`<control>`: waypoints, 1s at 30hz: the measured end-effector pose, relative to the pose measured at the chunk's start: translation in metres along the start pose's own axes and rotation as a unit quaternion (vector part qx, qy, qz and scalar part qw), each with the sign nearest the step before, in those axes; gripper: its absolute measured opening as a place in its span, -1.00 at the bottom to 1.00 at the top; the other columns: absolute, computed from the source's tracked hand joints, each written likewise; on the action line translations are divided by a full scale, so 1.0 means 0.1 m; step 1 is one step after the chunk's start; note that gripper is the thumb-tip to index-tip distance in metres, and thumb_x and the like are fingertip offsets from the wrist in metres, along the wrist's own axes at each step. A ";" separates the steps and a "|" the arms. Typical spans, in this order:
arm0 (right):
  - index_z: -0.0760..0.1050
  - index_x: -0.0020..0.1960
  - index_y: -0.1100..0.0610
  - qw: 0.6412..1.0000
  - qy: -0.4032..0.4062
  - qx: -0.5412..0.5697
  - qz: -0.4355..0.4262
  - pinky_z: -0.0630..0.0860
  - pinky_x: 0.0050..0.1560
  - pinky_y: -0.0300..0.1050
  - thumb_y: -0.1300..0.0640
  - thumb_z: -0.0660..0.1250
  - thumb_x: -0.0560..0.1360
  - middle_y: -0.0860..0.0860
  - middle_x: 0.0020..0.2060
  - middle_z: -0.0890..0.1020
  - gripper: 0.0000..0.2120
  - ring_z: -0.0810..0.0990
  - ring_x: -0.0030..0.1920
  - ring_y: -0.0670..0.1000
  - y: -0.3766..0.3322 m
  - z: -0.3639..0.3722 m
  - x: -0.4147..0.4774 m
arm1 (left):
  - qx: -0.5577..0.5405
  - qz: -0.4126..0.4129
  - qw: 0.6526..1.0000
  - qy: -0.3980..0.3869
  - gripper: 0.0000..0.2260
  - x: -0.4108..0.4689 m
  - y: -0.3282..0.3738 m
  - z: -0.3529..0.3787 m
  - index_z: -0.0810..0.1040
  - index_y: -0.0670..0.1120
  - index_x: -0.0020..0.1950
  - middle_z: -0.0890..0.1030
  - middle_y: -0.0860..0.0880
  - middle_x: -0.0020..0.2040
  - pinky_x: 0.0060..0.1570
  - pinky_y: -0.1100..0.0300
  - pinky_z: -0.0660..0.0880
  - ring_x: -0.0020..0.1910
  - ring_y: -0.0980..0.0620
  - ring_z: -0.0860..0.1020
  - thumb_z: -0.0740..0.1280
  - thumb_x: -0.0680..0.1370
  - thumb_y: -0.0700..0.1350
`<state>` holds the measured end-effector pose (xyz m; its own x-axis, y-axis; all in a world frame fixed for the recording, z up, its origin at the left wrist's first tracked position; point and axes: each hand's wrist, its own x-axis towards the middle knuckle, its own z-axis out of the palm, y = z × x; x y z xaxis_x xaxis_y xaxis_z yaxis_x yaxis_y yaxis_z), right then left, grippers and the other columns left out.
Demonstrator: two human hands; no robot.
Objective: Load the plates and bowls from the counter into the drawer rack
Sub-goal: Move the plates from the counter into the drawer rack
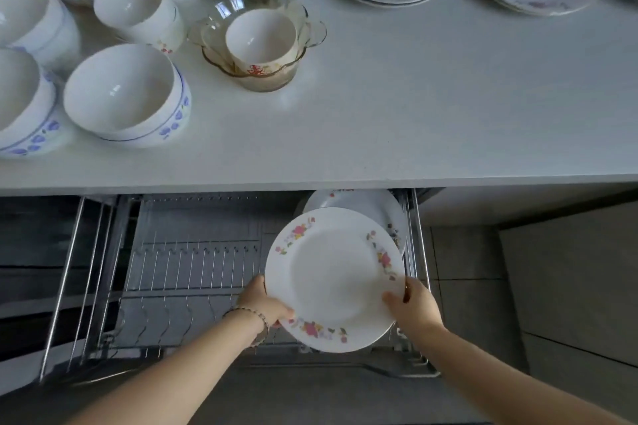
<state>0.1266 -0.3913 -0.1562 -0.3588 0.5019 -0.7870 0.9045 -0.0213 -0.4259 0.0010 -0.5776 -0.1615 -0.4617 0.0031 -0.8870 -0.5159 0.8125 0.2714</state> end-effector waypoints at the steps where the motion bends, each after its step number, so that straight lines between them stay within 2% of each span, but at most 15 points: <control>1: 0.45 0.20 0.24 1.000 0.000 0.010 0.023 0.46 -0.21 -0.12 0.26 0.26 0.47 0.11 -0.09 0.58 -0.71 0.54 -0.11 0.11 0.01 0.05 0.10 | 0.011 -0.012 1.000 0.002 -0.50 0.13 0.03 0.07 0.39 -0.20 0.21 0.54 -0.14 0.16 0.05 0.06 0.60 0.17 -0.12 0.55 0.45 0.33 -0.38; 3: 0.44 0.22 0.28 0.998 0.009 0.019 0.060 0.50 -0.17 -0.09 0.28 0.25 0.49 0.17 -0.04 0.59 -0.69 0.52 -0.11 0.12 0.05 0.11 0.31 | 0.040 -0.033 0.999 0.008 -0.45 0.36 0.12 0.22 0.36 -0.21 0.29 0.52 -0.15 0.23 0.16 0.03 0.56 0.21 -0.12 0.53 0.46 0.35 -0.33; 5: 0.45 0.21 0.29 0.996 0.031 0.022 0.083 0.56 -0.05 0.01 0.27 0.26 0.48 0.17 -0.06 0.59 -0.70 0.53 -0.13 0.14 0.09 0.13 0.49 | 0.056 -0.046 0.997 0.017 -0.47 0.56 0.24 0.35 0.34 -0.21 0.33 0.50 -0.14 0.27 0.21 0.10 0.52 0.24 -0.12 0.51 0.43 0.40 -0.29; 8: 0.44 0.23 0.29 0.991 0.063 0.049 0.107 0.50 -0.02 -0.02 0.27 0.25 0.49 0.21 0.01 0.61 -0.68 0.57 -0.07 0.20 0.11 0.14 0.70 | 0.062 -0.034 0.997 0.039 -0.57 0.81 0.45 0.50 0.35 -0.20 0.33 0.49 -0.14 0.29 0.05 0.19 0.45 0.25 -0.12 0.50 0.34 0.48 -0.28; 9: 0.42 0.27 0.28 0.989 0.073 0.058 0.114 0.47 -0.02 -0.05 0.27 0.24 0.50 0.23 0.08 0.60 -0.66 0.58 0.00 0.22 0.10 0.14 0.75 | 0.063 -0.030 0.996 0.046 -0.59 0.87 0.51 0.53 0.35 -0.20 0.32 0.50 -0.15 0.28 0.04 0.17 0.45 0.24 -0.13 0.50 0.33 0.48 -0.29; 11: 0.37 0.33 0.25 0.985 0.088 0.077 0.124 0.43 -0.02 -0.09 0.27 0.23 0.51 0.22 0.16 0.58 -0.61 0.56 0.13 0.24 0.05 0.14 0.81 | 0.065 -0.028 0.995 0.066 -0.60 0.97 0.61 0.58 0.35 -0.22 0.30 0.49 -0.17 0.29 0.14 0.11 0.47 0.24 -0.17 0.50 0.32 0.47 -0.30; 13: 0.35 0.36 0.21 0.982 0.097 0.100 0.125 0.41 -0.02 -0.12 0.26 0.23 0.52 0.20 0.20 0.57 -0.60 0.55 0.17 0.22 -0.01 0.15 0.87 | 0.062 -0.032 0.993 0.097 -0.60 1.04 0.68 0.62 0.34 -0.24 0.30 0.47 -0.20 0.32 0.22 0.06 0.48 0.26 -0.19 0.49 0.30 0.47 -0.31; 17: 0.35 0.37 0.18 0.976 0.116 0.136 0.125 0.45 0.12 -0.11 0.28 0.23 0.52 0.18 0.23 0.56 -0.58 0.55 0.20 0.19 -0.09 0.20 0.99 | 0.060 -0.020 0.985 0.159 -0.58 1.09 0.74 0.69 0.31 -0.24 0.33 0.42 -0.25 0.33 0.25 -0.01 0.45 0.28 -0.25 0.46 0.24 0.48 -0.34; 19: 0.38 0.35 0.16 0.976 0.124 0.129 0.123 0.45 0.07 -0.11 0.33 0.20 0.51 0.18 0.19 0.56 -0.58 0.56 0.13 0.19 -0.08 0.22 1.04 | 0.050 0.013 0.984 0.172 -0.55 1.07 0.73 0.73 0.30 -0.24 0.35 0.39 -0.26 0.32 0.25 -0.03 0.45 0.27 -0.27 0.45 0.23 0.46 -0.38; 22: 0.48 0.26 0.17 0.979 0.130 0.117 0.105 0.50 -0.04 -0.07 0.38 0.13 0.46 0.17 -0.02 0.56 -0.58 0.51 -0.11 0.15 -0.01 0.25 1.11 | 0.021 0.037 0.983 0.177 -0.50 1.03 0.71 0.79 0.32 -0.17 0.39 0.31 -0.24 0.35 0.28 0.04 0.40 0.28 -0.25 0.42 0.22 0.45 -0.38; 24: 0.50 0.21 0.20 0.982 0.124 0.099 0.103 0.53 0.00 -0.03 0.36 0.15 0.45 0.18 0.00 0.56 -0.63 0.54 -0.06 0.20 0.06 0.28 1.15 | -0.005 0.004 0.983 0.182 -0.49 0.99 0.69 0.82 0.33 -0.08 0.40 0.24 -0.19 0.38 0.30 0.08 0.36 0.32 -0.24 0.36 0.23 0.46 -0.33; 25: 0.52 0.17 0.22 0.983 0.114 0.094 0.105 0.52 -0.04 -0.05 0.34 0.16 0.45 0.20 0.03 0.58 -0.67 0.55 -0.05 0.20 0.09 0.29 1.17 | -0.006 -0.012 0.983 0.185 -0.47 0.96 0.68 0.83 0.31 -0.04 0.42 0.21 -0.17 0.40 0.32 0.08 0.34 0.35 -0.23 0.32 0.24 0.46 -0.29; 27: 0.53 0.11 0.25 0.983 0.089 0.115 0.111 0.43 -0.26 -0.18 0.30 0.18 0.45 0.18 -0.09 0.60 -0.72 0.51 -0.22 0.15 0.13 0.32 1.20 | -0.032 -0.022 0.982 0.182 -0.36 0.95 0.64 0.81 0.18 -0.01 0.50 0.17 -0.16 0.47 0.37 0.01 0.33 0.41 -0.22 0.27 0.28 0.45 -0.27; 29: 0.53 0.07 0.23 0.977 0.077 0.158 0.124 0.25 -0.42 -0.26 0.28 0.18 0.45 0.08 -0.29 0.53 -0.76 0.39 -0.40 0.05 0.12 0.35 1.21 | -0.145 -0.022 0.978 0.151 -0.29 0.99 0.61 0.76 0.07 -0.03 0.53 0.23 -0.17 0.48 0.31 -0.05 0.39 0.40 -0.18 0.34 0.30 0.45 -0.30; 30: 0.53 0.05 0.20 0.972 0.081 0.176 0.134 0.22 -0.44 -0.27 0.26 0.19 0.46 0.05 -0.33 0.50 -0.78 0.35 -0.44 0.01 0.10 0.36 1.21 | -0.224 -0.038 0.967 0.114 -0.31 1.00 0.62 0.74 0.07 -0.03 0.53 0.32 -0.17 0.42 0.22 -0.06 0.45 0.31 -0.17 0.43 0.28 0.47 -0.30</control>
<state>0.0840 -0.3614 -0.2721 -0.0554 0.5663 -0.8223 0.8155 -0.4496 -0.3645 -0.0237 -0.4836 -0.2612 -0.5306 -0.2165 -0.8195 -0.7922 0.4705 0.3886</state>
